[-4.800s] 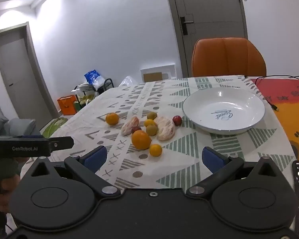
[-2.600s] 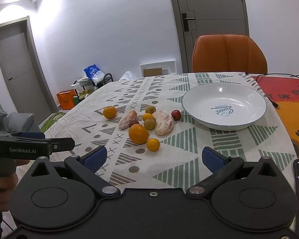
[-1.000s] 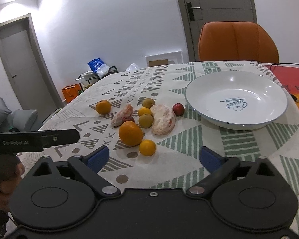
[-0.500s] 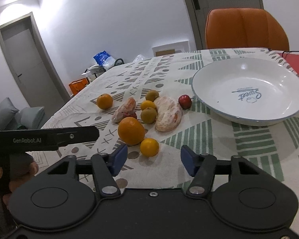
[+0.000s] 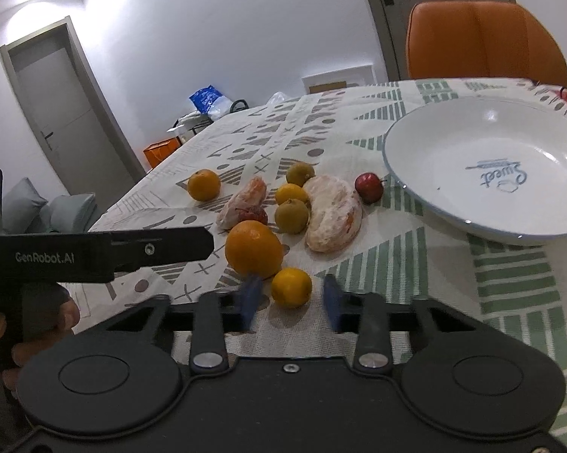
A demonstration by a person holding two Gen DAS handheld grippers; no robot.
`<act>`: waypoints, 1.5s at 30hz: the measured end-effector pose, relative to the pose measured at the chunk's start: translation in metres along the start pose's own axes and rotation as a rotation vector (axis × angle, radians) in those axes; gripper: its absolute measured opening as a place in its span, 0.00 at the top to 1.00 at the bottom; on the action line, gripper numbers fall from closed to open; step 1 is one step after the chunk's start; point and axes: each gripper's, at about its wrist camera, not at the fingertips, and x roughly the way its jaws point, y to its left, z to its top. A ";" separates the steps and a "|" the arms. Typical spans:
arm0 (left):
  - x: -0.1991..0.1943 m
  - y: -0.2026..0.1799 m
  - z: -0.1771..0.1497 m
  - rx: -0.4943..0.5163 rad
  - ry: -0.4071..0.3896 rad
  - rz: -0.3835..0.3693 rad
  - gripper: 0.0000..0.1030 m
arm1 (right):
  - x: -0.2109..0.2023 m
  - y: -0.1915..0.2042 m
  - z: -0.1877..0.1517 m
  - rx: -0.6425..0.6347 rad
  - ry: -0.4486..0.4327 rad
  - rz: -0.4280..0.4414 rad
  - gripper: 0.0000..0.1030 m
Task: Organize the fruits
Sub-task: 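Move left tool toward large orange while right tool approaches small tangerine, then close left gripper on large orange while right gripper closes on small tangerine, then carry both fruits over the white plate and open both grippers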
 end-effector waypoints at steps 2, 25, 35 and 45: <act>0.003 0.000 0.001 -0.003 0.004 0.000 0.07 | 0.001 -0.002 -0.001 0.010 -0.001 0.017 0.79; 0.039 -0.032 0.006 0.033 0.100 -0.007 0.61 | -0.028 -0.034 0.001 0.075 -0.072 -0.032 0.79; 0.028 -0.047 0.016 0.055 0.048 -0.014 0.61 | -0.046 -0.041 0.007 0.096 -0.126 0.013 0.79; 0.025 -0.064 0.027 0.074 0.016 -0.030 0.61 | -0.064 -0.048 0.016 0.117 -0.189 0.052 0.79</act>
